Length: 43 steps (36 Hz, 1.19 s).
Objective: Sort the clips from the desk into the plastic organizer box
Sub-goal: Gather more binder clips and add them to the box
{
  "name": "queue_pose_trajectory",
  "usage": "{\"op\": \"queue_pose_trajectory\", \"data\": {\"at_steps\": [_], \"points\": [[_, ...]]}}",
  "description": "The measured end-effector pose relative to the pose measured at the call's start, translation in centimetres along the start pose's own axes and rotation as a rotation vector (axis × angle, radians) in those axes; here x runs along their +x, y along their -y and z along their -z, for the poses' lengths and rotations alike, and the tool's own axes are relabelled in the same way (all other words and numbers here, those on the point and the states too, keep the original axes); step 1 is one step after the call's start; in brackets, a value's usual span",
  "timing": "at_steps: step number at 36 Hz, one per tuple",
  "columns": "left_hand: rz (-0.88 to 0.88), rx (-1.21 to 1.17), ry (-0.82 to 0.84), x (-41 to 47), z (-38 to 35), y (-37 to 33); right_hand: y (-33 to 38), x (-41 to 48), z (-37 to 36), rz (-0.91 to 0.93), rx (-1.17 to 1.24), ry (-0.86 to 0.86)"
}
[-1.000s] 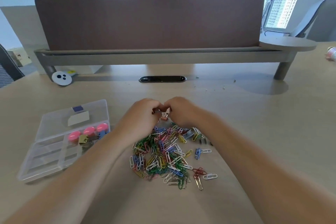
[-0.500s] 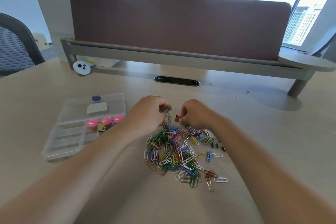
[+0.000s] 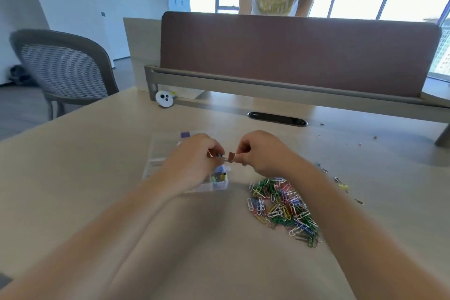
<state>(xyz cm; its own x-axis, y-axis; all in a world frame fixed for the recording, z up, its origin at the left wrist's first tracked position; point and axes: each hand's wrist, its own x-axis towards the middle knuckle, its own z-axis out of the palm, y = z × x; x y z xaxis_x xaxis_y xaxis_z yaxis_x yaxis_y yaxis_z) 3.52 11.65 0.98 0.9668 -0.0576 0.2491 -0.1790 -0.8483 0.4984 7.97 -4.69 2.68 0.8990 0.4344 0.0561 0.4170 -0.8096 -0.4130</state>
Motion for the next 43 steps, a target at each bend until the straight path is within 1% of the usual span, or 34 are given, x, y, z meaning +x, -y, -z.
{"op": "queue_pose_trajectory", "data": {"at_steps": [5,10,15,24,33,43], "points": [[0.051,0.037,-0.016,-1.4,1.9,2.5,2.7,0.9,-1.4,0.007,0.009,0.024],[0.040,0.045,-0.013,-2.3,2.6,4.0,3.9,1.4,-1.9,0.013,0.017,0.022],[0.030,0.050,0.024,-2.5,2.3,4.7,4.2,1.8,-2.3,0.031,0.005,0.058],[-0.017,0.065,0.050,-2.7,1.3,4.8,3.4,1.9,-2.0,0.034,-0.021,0.138],[-0.104,0.124,0.041,-2.5,0.6,4.6,3.1,2.1,-2.1,0.049,-0.017,0.153],[-0.178,0.142,0.081,-2.2,0.4,5.7,3.2,2.1,-2.5,0.058,-0.021,0.187]]}}
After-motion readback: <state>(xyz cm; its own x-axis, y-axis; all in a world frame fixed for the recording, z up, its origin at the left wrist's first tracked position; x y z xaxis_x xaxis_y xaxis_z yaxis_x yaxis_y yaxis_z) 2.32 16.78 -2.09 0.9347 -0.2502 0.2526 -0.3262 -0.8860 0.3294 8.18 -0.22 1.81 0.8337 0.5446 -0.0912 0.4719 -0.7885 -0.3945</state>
